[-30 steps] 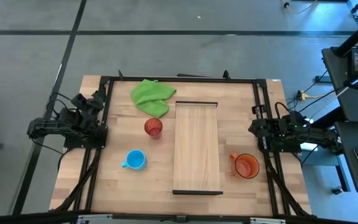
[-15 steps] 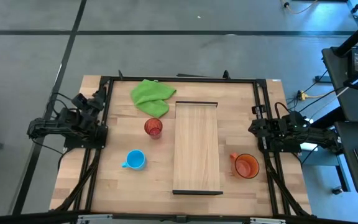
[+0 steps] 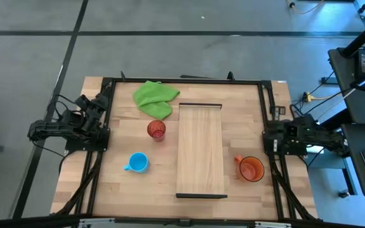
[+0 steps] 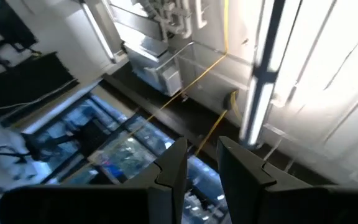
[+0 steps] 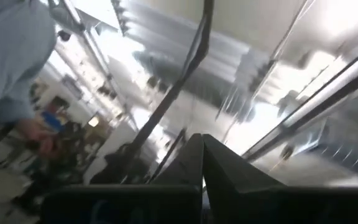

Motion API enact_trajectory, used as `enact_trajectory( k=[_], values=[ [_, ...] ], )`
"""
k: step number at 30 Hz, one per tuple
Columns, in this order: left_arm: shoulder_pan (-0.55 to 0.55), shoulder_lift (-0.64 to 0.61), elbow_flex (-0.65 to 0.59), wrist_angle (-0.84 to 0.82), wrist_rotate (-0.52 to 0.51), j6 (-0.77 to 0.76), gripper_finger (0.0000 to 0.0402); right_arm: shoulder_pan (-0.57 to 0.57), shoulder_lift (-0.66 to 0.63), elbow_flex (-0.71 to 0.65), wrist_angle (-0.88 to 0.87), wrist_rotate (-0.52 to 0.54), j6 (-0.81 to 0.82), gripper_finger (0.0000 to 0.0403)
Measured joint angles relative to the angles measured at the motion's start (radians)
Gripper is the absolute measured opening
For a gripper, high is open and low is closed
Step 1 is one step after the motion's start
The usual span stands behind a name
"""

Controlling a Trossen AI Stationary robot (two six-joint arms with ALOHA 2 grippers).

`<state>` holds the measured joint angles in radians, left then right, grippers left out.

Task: Stack small to large cups/mugs on shelf
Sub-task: Put the blue mug on the shelf

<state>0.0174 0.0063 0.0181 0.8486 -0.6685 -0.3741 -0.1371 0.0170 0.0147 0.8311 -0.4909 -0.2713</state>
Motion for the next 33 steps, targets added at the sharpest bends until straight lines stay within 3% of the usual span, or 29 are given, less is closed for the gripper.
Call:
enact_trajectory(
  k=[4,6,9,15,18,21,24,29,33],
  values=[
    [0.000,0.003,0.021,0.006,0.060,-0.012,0.0083,0.000,0.000,0.000,0.032,0.033,0.008,0.0010],
    [0.000,0.025,0.087,-0.119,0.091,-0.038,0.0079,0.000,0.000,0.000,0.019,0.035,0.030,0.0010],
    [0.000,0.116,0.277,-0.528,0.118,-0.081,0.0073,0.000,0.000,0.000,0.009,0.035,0.064,0.0010],
    [0.000,0.420,0.694,-1.290,0.167,-0.066,0.0071,0.000,0.001,0.000,0.001,0.035,0.082,0.0010],
    [0.000,0.564,0.803,-1.534,0.221,-0.087,0.0071,0.000,0.001,0.000,0.001,0.035,0.084,0.0010],
    [0.004,0.700,0.827,-1.552,0.330,-0.036,0.0071,0.000,0.001,0.000,0.001,0.035,0.082,0.0010],
    [0.052,0.837,0.841,-1.554,0.352,0.027,0.0079,0.000,0.001,0.000,-0.001,0.035,0.083,0.0010],
    [0.211,0.997,0.897,-1.578,0.397,0.054,0.0126,0.000,0.001,0.000,-0.002,0.035,0.083,0.0010],
    [0.322,1.099,0.919,-1.628,0.560,0.067,0.0168,0.000,0.001,0.000,-0.002,0.034,0.082,0.0010]
  ],
)
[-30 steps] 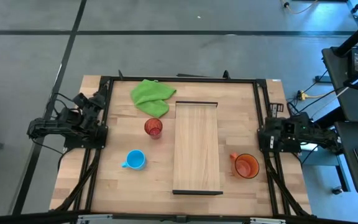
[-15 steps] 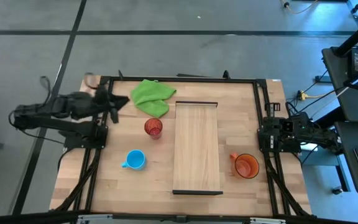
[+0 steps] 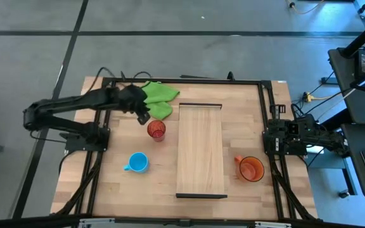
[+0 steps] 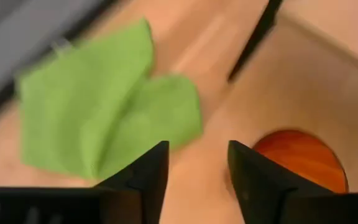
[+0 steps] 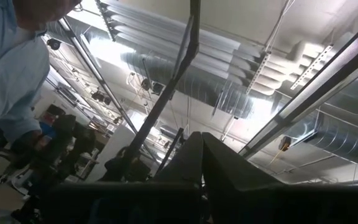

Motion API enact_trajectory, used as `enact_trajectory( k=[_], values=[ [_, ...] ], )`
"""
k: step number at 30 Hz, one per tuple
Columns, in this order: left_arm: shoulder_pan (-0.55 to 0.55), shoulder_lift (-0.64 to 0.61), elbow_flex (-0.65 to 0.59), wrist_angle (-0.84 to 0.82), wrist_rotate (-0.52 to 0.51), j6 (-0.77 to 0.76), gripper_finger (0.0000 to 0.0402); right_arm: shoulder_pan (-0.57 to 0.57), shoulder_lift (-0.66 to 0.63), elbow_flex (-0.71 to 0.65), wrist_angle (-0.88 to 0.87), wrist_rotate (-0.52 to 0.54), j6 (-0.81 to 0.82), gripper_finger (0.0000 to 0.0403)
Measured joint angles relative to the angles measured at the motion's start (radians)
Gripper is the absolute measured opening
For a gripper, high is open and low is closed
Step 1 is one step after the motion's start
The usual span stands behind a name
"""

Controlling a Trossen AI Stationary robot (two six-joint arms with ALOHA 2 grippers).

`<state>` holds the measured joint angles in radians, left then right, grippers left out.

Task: Stack small to large cups/mugs on shelf
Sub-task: Put the blue mug on the shelf

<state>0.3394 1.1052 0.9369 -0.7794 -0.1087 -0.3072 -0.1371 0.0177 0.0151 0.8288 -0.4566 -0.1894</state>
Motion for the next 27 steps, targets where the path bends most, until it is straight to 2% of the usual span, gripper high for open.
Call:
enact_trajectory(
  k=[4,6,12,17,22,27],
  values=[
    [0.057,0.080,0.000,-0.014,0.179,-0.045,0.0194,0.000,0.000,0.000,0.000,-0.007,-0.001,0.0010],
    [0.071,0.114,0.000,-0.014,0.231,-0.081,0.0199,0.000,0.000,0.000,0.000,-0.007,-0.001,0.0010],
    [0.069,0.182,0.000,-0.014,0.263,-0.079,0.0201,0.000,0.000,0.000,0.000,-0.007,-0.002,0.0010],
    [0.044,0.209,0.000,-0.016,0.249,-0.050,0.0203,0.000,0.000,0.000,0.000,-0.007,-0.002,0.0010],
    [0.038,0.144,0.017,-0.053,0.235,-0.046,0.0203,0.000,0.000,0.000,0.000,-0.007,-0.002,0.0010],
    [-0.067,-0.059,0.036,-0.224,0.193,-0.045,0.0200,0.000,0.000,0.000,0.000,-0.007,-0.002,0.0010]
  ],
)
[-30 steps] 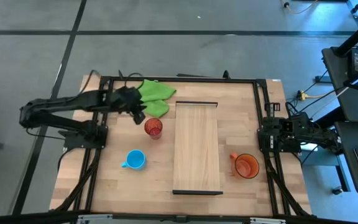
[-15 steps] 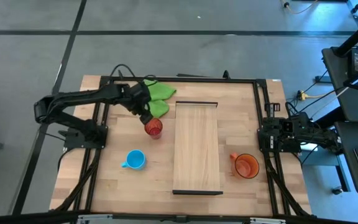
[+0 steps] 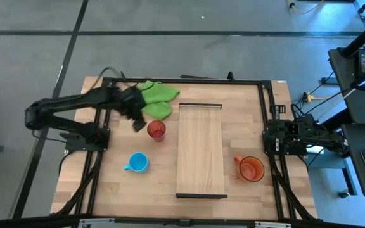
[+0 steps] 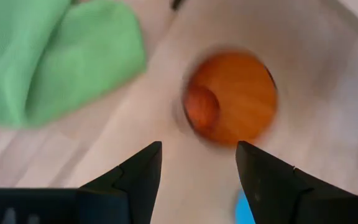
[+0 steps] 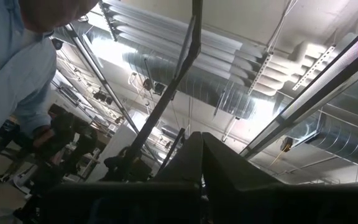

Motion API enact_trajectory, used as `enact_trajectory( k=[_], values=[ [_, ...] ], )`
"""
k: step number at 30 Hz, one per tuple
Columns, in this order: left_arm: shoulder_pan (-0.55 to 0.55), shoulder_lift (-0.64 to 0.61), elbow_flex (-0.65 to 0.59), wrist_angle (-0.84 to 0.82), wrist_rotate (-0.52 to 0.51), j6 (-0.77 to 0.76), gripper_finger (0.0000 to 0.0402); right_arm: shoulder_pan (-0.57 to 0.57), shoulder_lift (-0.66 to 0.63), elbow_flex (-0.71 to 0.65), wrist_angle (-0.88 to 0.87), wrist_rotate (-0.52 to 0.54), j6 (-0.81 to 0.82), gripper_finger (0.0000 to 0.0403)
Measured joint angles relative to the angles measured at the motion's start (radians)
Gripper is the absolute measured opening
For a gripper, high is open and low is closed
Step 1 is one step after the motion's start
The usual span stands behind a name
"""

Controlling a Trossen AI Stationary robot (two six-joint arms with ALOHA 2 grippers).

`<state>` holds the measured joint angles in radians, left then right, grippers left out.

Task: Stack small to large cups/mugs on shelf
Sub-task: Put the blue mug on the shelf

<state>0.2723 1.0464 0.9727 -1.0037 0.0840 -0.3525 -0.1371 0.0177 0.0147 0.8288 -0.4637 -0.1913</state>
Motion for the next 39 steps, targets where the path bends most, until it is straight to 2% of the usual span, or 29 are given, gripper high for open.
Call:
enact_trajectory(
  k=[3,7,10,16,28,39],
  values=[
    [-0.134,-0.130,-0.063,-0.076,-0.042,-0.171,0.0200,0.000,0.000,0.000,0.000,0.000,0.000,0.0010],
    [-0.343,-0.238,-0.146,-0.008,-0.088,-0.430,0.0200,0.000,0.000,0.000,0.000,0.000,0.000,0.0010],
    [-0.446,-0.237,-0.180,-0.005,-0.154,-0.516,0.0200,0.000,0.000,0.000,0.000,0.000,0.000,0.0010],
    [-0.583,-0.136,-0.226,0.058,-0.149,-0.556,0.0199,0.000,0.000,0.000,0.000,0.000,0.000,0.0010],
    [-0.701,0.046,-0.226,0.119,-0.179,-0.558,0.0199,0.000,0.000,0.000,0.000,0.000,0.000,0.0010],
    [-0.704,0.152,-0.226,0.125,-0.231,-0.554,0.0199,0.000,0.000,0.000,-0.001,0.000,0.000,0.0010]
  ],
)
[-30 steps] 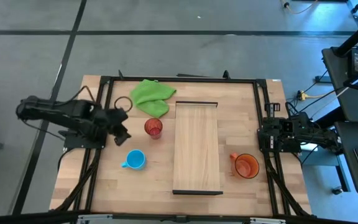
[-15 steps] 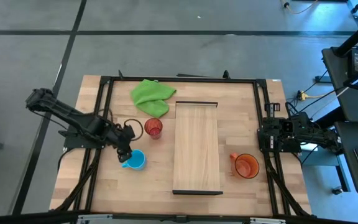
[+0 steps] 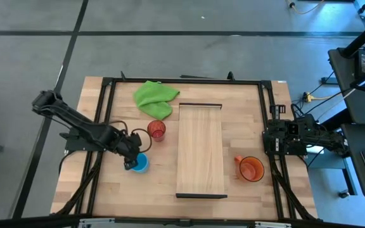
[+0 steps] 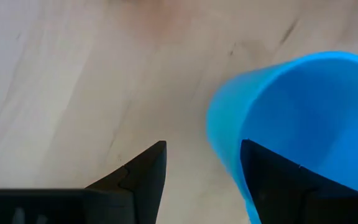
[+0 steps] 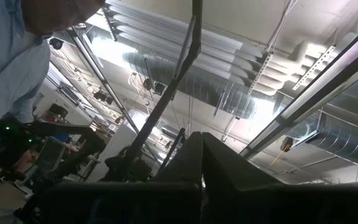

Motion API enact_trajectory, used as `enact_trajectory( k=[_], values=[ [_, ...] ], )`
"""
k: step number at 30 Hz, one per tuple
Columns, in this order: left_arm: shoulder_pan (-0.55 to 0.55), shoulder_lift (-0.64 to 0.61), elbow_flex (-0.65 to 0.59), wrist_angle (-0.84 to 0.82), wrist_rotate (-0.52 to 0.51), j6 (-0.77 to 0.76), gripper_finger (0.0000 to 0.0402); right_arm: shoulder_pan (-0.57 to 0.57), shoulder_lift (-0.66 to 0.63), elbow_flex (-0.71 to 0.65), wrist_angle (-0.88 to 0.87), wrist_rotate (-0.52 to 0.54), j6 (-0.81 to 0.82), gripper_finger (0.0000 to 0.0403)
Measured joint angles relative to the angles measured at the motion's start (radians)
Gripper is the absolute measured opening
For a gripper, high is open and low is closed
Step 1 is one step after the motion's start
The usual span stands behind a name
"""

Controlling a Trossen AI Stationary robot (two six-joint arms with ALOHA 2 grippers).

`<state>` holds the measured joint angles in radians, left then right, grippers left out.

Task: Stack small to large cups/mugs on shelf
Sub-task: Put the blue mug on the shelf

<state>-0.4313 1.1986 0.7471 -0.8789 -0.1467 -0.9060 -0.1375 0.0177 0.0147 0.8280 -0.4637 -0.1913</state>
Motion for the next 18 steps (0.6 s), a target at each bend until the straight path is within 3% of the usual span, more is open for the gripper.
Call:
enact_trajectory(
  k=[6,14,18],
  values=[
    [0.000,0.025,0.000,0.007,0.007,0.040,0.0165,0.000,0.000,0.000,0.000,0.000,0.000,0.0010],
    [0.038,0.025,0.007,-0.004,0.048,0.046,0.0017,0.000,0.000,0.000,0.000,0.000,0.000,0.0010],
    [0.104,0.009,0.105,-0.082,0.059,0.093,0.0007,0.000,0.000,0.000,0.000,0.000,0.000,0.0010]
  ],
)
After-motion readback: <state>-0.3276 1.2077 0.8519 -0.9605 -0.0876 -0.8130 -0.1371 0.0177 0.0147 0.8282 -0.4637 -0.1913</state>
